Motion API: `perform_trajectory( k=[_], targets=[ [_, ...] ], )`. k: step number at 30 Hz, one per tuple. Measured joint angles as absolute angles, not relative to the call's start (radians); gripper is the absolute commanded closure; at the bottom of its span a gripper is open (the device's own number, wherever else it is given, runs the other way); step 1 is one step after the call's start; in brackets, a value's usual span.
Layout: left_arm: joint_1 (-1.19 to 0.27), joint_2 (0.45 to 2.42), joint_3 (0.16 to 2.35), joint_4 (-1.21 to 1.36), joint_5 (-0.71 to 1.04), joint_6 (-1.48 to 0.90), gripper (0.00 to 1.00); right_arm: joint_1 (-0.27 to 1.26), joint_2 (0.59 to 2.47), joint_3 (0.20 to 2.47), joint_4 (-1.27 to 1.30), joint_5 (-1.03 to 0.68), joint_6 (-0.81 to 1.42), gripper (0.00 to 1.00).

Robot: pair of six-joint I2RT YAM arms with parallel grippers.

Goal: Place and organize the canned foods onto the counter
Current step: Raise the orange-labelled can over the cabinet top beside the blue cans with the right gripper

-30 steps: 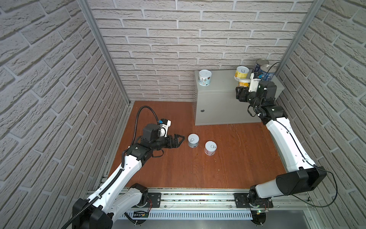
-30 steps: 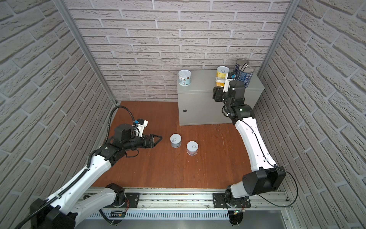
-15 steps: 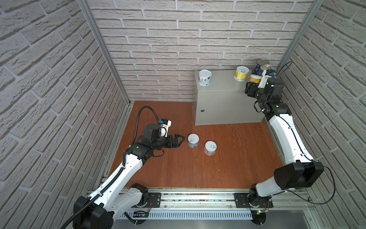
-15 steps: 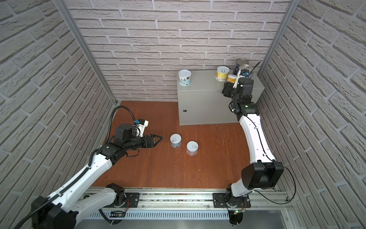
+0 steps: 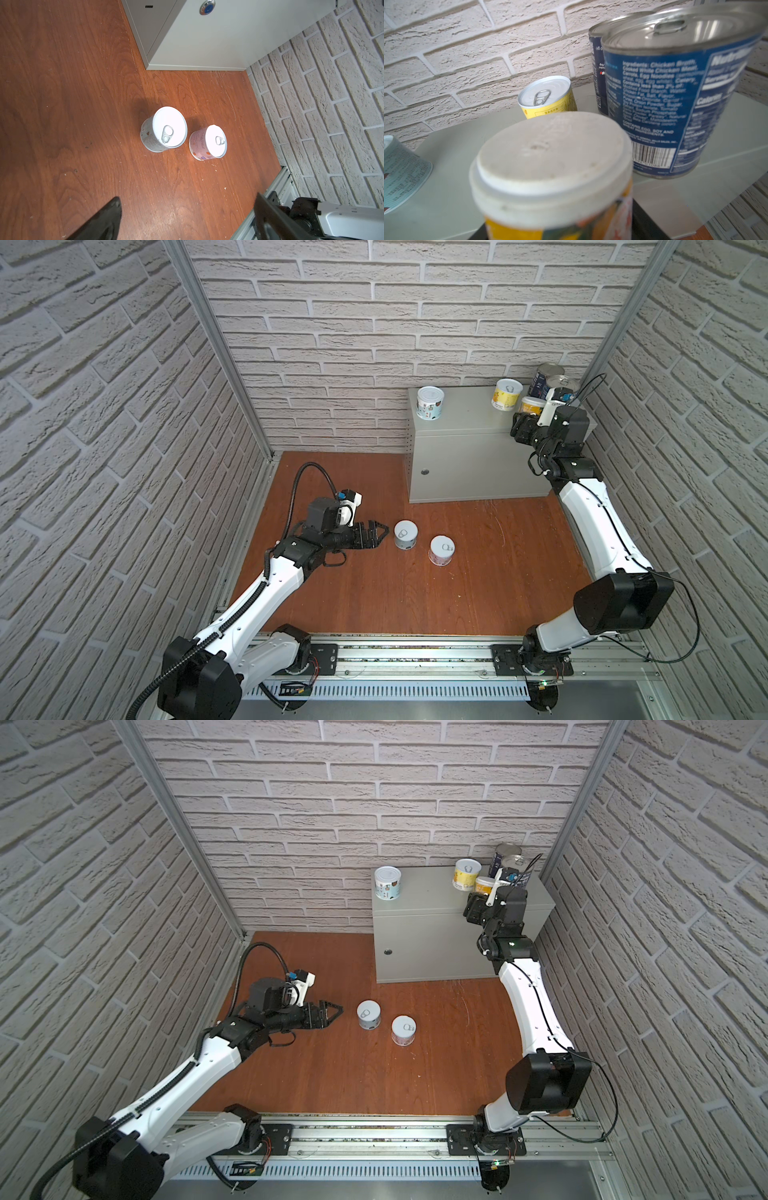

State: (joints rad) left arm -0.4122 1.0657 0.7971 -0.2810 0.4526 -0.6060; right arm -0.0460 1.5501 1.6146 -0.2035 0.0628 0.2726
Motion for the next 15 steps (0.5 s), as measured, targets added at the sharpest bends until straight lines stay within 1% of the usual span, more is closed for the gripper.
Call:
perform_trajectory(
  k=[8,15],
  targets=[
    [-0.412,1.099,0.797,-0.252,0.453,-0.628,0.02,-0.046,1.550,1.546,-0.142,0.036,0.271,0.62],
    [-0.413,1.112,0.797,-0.239,0.451,-0.633,0.02,-0.043,1.551,1.540,-0.118,0.029,0.270,0.63]
  ],
)
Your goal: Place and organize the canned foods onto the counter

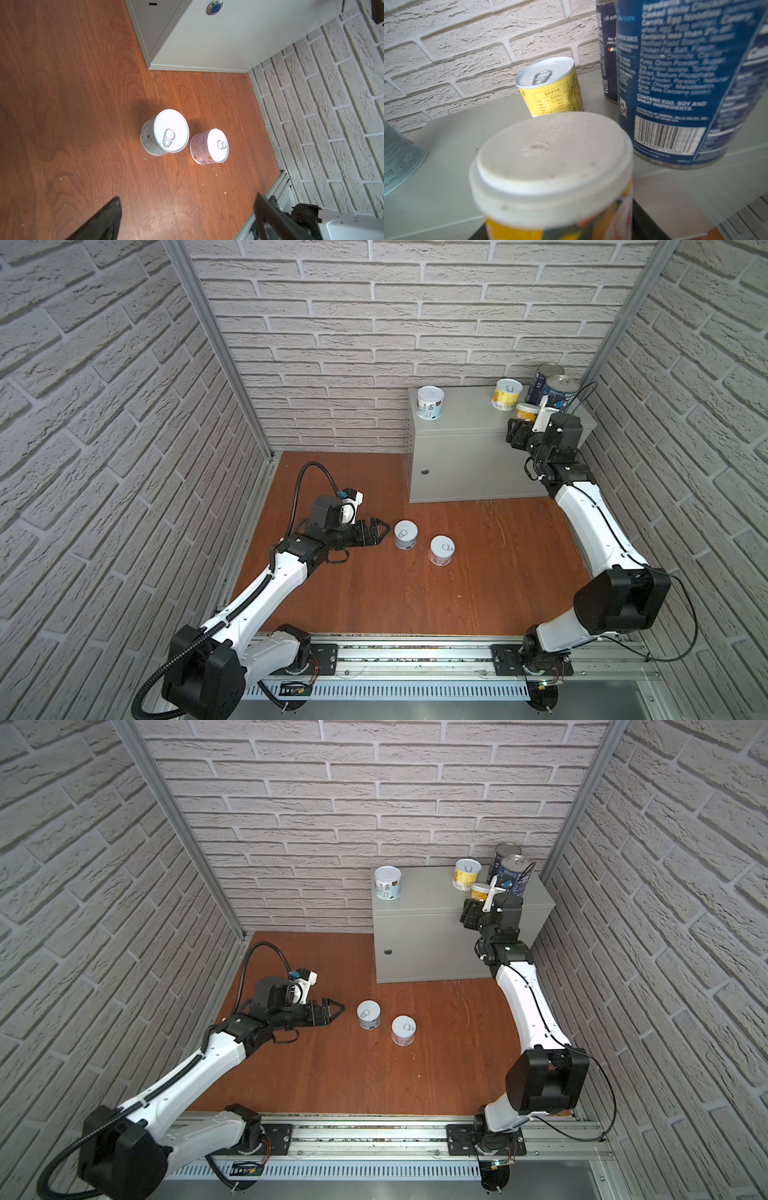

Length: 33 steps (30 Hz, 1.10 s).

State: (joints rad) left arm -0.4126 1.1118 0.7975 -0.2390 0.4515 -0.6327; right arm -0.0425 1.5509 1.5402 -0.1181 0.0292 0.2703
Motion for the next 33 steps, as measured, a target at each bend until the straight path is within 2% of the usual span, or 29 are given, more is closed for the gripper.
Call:
perform_trajectory(
  k=[18,33],
  targets=[
    [-0.413,1.155,0.799,-0.208,0.453,-0.633,0.02,-0.031,1.573,1.542,-0.076,0.065,0.206,0.63],
    [-0.413,1.172,0.799,-0.205,0.453,-0.633,0.01,-0.011,1.687,1.626,0.038,0.117,0.156,0.63]
  ],
)
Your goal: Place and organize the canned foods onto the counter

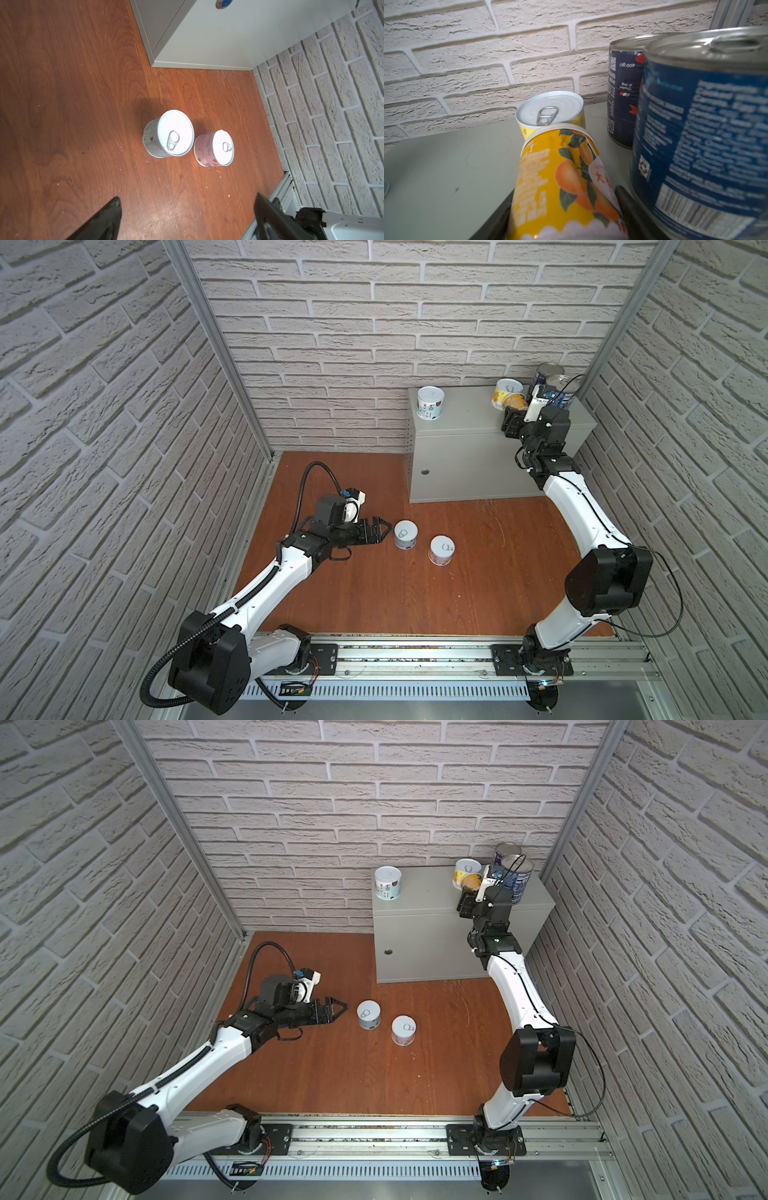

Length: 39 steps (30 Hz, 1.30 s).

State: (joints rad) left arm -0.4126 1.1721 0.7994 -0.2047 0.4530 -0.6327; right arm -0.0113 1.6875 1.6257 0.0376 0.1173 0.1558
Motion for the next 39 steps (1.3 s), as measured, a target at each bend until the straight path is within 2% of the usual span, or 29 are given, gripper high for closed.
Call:
perform_trajectory(
  k=[24,39],
  targets=[
    [-0.413,1.172,0.799,-0.204,0.452,-0.632,0.02,-0.001,1.722,1.660,0.043,0.127,0.155,0.65],
    [-0.415,1.170,0.800,-0.117,0.454,-0.675,0.02,0.001,1.532,1.496,-0.014,0.017,0.259,0.66]
  ],
)
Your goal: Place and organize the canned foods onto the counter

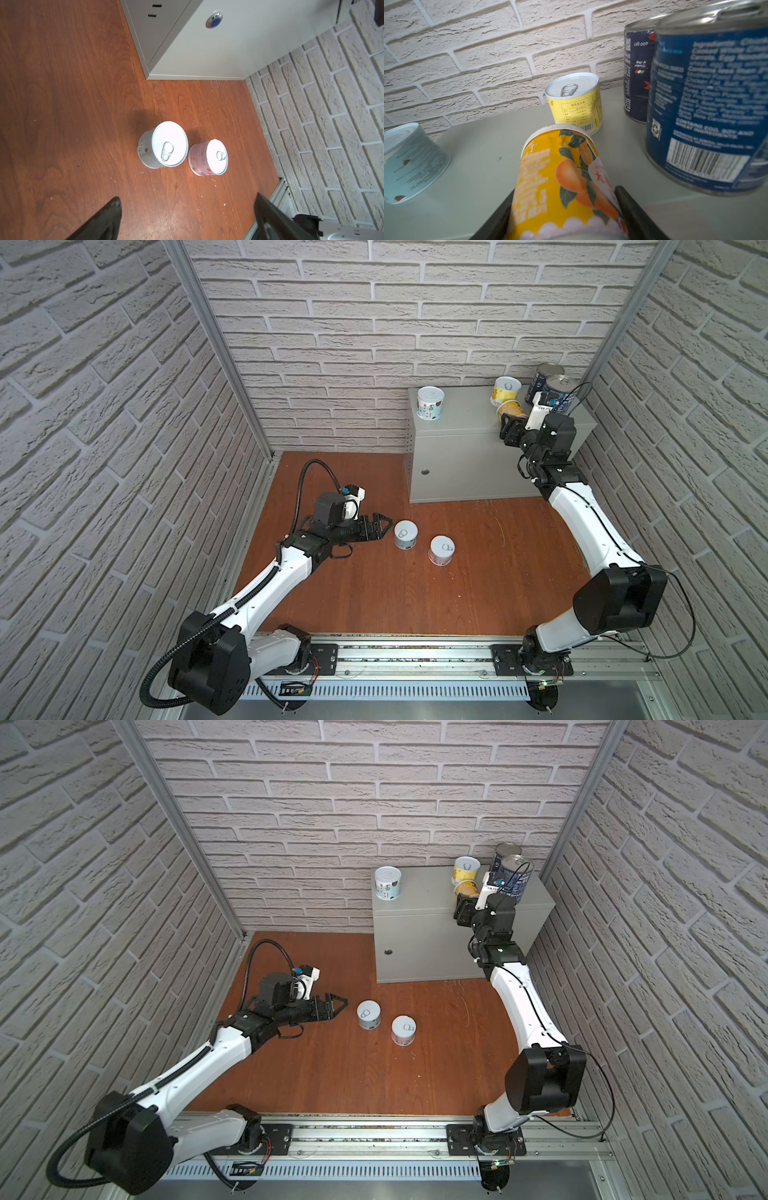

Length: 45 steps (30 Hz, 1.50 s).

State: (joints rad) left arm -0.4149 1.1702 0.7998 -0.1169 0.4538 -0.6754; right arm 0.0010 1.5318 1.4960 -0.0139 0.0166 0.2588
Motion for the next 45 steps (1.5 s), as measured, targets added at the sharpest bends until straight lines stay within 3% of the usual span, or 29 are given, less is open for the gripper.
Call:
perform_trajectory(
  k=[14,31,39,45],
  targets=[
    [-0.548,1.293,0.951,0.093,0.443,-0.765,0.02,0.006,1.299,1.311,-0.062,-0.207,0.335,0.66],
    [-0.582,1.364,0.950,0.282,0.447,-0.914,0.02,0.064,1.008,1.089,-0.176,-0.402,0.333,0.66],
    [-0.616,1.421,0.932,0.366,0.440,-0.981,0.02,0.204,0.980,0.953,-0.229,-0.374,0.273,0.67],
    [-0.626,1.359,0.925,0.239,0.360,-0.881,0.02,0.265,1.006,0.820,-0.231,-0.312,0.273,0.68]
  ],
)
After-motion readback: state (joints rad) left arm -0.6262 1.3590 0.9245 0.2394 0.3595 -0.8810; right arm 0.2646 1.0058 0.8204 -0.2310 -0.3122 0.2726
